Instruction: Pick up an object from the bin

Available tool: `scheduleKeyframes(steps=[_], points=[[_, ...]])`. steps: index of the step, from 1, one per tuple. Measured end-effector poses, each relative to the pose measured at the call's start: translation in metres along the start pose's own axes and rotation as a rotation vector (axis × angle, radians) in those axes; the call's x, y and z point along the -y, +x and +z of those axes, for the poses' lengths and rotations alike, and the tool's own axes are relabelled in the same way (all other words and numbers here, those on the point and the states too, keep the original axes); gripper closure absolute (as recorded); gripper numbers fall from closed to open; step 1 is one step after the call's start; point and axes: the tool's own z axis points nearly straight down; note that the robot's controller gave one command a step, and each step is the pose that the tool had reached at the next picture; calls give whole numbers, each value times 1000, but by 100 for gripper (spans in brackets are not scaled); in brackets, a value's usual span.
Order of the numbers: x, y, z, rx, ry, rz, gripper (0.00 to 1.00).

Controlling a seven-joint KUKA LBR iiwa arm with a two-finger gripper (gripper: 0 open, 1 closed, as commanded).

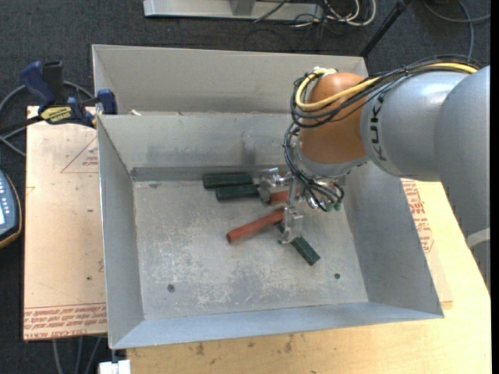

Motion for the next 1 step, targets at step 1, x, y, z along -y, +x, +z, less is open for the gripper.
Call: scheduleKeyframes(steps=[1], points=[[0, -2, -2, 4, 1, -1, 100]])
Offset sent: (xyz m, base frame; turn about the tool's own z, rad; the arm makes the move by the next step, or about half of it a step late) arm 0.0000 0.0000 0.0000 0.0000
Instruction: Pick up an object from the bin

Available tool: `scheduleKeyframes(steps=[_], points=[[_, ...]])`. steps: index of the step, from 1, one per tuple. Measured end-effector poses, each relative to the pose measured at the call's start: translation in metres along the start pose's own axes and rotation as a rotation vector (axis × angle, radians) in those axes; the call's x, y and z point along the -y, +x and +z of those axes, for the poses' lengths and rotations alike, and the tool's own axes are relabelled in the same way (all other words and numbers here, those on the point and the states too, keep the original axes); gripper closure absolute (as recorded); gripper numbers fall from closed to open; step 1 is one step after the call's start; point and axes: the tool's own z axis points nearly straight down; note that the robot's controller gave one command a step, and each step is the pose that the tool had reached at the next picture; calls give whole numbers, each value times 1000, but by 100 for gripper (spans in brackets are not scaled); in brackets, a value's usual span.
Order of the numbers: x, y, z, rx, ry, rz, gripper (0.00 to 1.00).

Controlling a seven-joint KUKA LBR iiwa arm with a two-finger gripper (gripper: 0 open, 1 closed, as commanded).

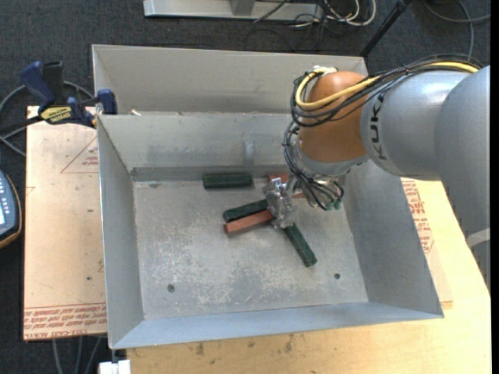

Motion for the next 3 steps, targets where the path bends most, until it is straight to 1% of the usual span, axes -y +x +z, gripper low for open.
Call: scheduleKeyframes(steps=[1, 2, 3], points=[[0, 2, 2, -5, -1, 0, 0], [0, 2, 2, -6, -1, 0, 100], [-42, -27, -199, 5, 1, -34, 100]])
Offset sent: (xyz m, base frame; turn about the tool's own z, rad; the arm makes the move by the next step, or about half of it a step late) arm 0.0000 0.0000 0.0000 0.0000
